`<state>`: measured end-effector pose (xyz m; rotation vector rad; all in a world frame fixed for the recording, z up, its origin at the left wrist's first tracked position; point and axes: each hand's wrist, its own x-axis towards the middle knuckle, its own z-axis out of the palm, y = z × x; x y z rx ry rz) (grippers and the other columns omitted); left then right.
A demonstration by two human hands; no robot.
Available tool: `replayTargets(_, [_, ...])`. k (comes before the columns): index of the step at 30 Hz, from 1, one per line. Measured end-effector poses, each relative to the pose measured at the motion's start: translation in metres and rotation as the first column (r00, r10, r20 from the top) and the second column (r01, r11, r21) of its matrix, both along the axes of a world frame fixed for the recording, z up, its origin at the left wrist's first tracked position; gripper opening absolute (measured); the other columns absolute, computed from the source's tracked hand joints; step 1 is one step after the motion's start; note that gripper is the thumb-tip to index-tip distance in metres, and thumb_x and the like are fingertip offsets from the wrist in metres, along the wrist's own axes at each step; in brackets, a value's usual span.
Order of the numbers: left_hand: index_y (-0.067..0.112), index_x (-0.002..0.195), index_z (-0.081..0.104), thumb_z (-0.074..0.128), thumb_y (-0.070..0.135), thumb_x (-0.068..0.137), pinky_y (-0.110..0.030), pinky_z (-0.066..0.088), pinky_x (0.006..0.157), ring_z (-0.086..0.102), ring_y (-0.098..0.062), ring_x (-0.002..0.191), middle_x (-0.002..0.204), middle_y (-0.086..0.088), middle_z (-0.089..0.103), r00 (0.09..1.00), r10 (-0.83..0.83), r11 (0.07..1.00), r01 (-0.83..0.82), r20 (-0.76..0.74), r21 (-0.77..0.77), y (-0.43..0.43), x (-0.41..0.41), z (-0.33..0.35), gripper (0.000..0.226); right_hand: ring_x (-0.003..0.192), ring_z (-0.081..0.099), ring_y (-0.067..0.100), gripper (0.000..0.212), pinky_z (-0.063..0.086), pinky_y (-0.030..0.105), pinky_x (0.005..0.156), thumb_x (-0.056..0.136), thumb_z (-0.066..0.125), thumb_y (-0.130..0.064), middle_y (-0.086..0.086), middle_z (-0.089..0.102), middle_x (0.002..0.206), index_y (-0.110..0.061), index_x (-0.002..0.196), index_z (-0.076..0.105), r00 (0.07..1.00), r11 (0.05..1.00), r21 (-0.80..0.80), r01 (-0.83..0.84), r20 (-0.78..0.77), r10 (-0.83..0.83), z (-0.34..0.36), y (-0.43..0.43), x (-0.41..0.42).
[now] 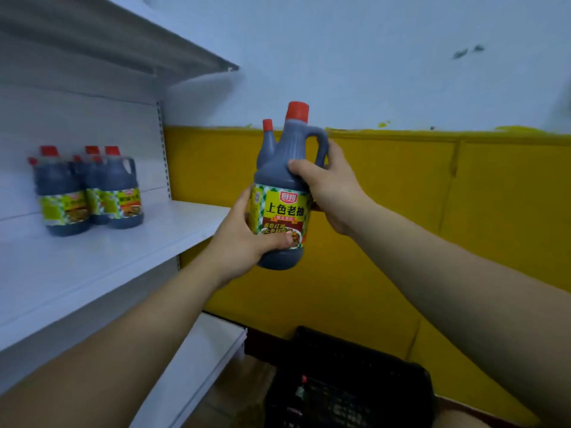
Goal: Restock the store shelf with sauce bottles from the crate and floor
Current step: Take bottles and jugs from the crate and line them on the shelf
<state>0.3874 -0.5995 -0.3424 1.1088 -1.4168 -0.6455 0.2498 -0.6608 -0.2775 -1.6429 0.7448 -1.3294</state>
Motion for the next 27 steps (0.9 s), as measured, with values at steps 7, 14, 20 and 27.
replayTargets(7, [0.030, 0.137, 0.038, 0.085, 0.009, 0.065, -0.023, 0.055, 0.079, 0.067, -0.006, 0.097, 0.112, 0.009, 0.066, 0.972, 0.232, 0.966, -0.225, 0.042, -0.129, 0.050, 0.032, 0.018, 0.089, 0.104, 0.063, 0.026, 0.102, 0.057, 0.047, 0.083, 0.082, 0.073, -0.032, 0.008, 0.050, 0.137, -0.039, 0.151, -0.002, 0.970, 0.980, -0.181, -0.077, -0.240, 0.032, 0.029, 0.045, 0.046])
replayTargets(14, [0.029, 0.140, 0.034, 0.082, 0.011, 0.069, -0.014, 0.054, 0.074, 0.065, -0.003, 0.098, 0.116, 0.009, 0.063, 0.894, 0.444, 0.893, -0.437, 0.050, -0.109, 0.101, 0.064, 0.010, 0.087, 0.106, 0.062, 0.027, 0.105, 0.056, 0.046, 0.086, 0.078, 0.078, -0.032, 0.006, 0.048, 0.138, -0.040, 0.150, 0.001, 0.939, 0.941, -0.178, -0.288, -0.246, 0.241, 0.023, 0.073, 0.102])
replayTargets(20, [0.033, 0.136, 0.035, 0.083, 0.009, 0.067, -0.034, 0.054, 0.089, 0.065, -0.010, 0.102, 0.114, 0.008, 0.064, 0.768, 0.638, 0.770, -0.634, 0.060, -0.072, 0.153, 0.097, 0.002, 0.088, 0.105, 0.062, 0.025, 0.091, 0.056, 0.047, 0.087, 0.076, 0.078, -0.038, 0.003, 0.051, 0.130, -0.029, 0.141, 0.014, 0.854, 0.870, -0.079, -0.486, -0.254, 0.454, 0.006, 0.097, 0.158])
replayTargets(27, [0.041, 0.133, 0.023, 0.075, 0.003, 0.077, -0.008, 0.049, 0.072, 0.063, 0.009, 0.091, 0.110, 0.015, 0.059, 0.696, 0.707, 0.701, -0.713, 0.126, 0.004, 0.165, 0.132, -0.007, 0.085, 0.111, 0.058, 0.030, 0.111, 0.055, 0.052, 0.085, 0.068, 0.082, -0.040, 0.004, 0.047, 0.133, -0.034, 0.148, 0.006, 0.789, 0.823, -0.037, -0.566, -0.314, 0.528, -0.003, 0.095, 0.220])
